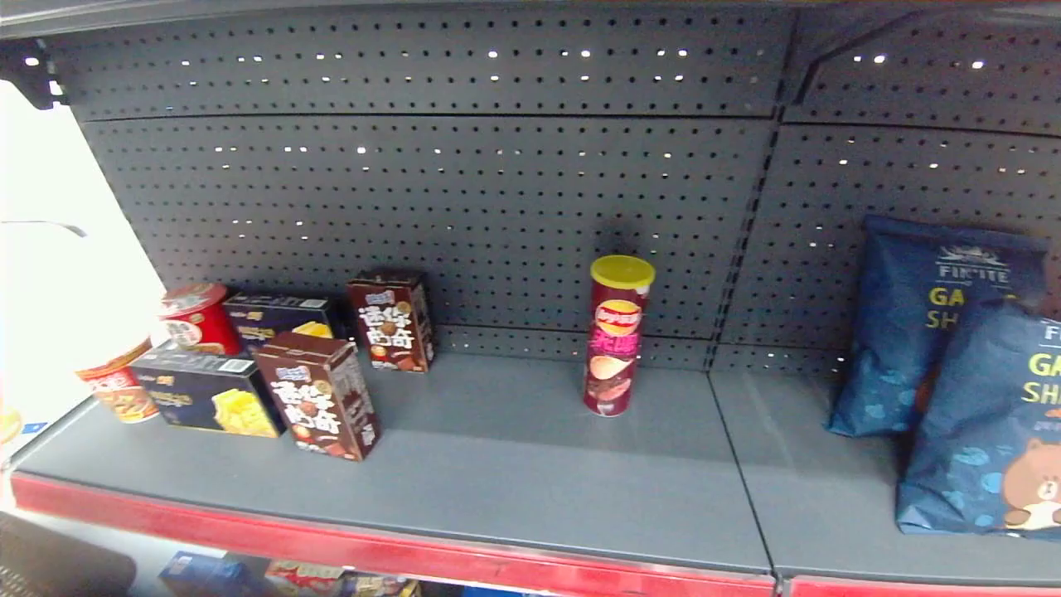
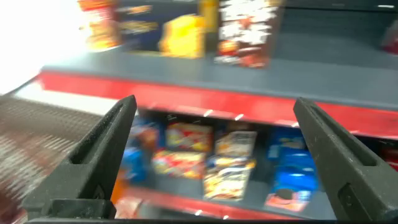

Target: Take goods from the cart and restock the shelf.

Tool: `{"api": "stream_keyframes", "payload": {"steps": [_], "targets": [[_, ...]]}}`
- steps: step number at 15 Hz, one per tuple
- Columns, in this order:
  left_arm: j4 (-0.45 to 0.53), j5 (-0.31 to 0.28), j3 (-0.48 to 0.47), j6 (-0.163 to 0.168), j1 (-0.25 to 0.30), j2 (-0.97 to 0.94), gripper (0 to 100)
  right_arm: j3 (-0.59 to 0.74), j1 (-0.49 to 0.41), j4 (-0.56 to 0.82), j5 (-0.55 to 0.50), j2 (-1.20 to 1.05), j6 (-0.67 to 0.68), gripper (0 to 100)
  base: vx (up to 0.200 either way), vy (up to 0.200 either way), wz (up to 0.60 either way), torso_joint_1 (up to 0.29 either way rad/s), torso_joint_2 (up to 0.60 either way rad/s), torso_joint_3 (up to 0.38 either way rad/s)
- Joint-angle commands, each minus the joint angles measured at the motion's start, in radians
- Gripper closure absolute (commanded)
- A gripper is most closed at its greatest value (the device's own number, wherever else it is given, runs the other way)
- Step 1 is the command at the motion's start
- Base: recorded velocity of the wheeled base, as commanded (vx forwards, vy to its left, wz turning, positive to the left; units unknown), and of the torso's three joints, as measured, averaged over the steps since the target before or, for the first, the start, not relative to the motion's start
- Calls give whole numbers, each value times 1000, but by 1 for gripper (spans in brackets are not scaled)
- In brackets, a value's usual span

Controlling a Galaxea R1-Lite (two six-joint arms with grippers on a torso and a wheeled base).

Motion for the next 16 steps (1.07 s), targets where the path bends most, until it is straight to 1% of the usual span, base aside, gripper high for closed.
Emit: {"api": "stream_keyframes", "payload": {"steps": [1,11,16], "targets": [[-2,-1,0,0,0,1,0,0,0,-1,0,0,0,0,0,0,600,7,7,2],[0,2,0,-3,0,1,0,0,0,-1,0,0,0,0,0,0,600,1,3,4],[0,-2,0,3,0,1,0,0,0,-1,0,0,0,0,0,0,600,1,0,4]]}}
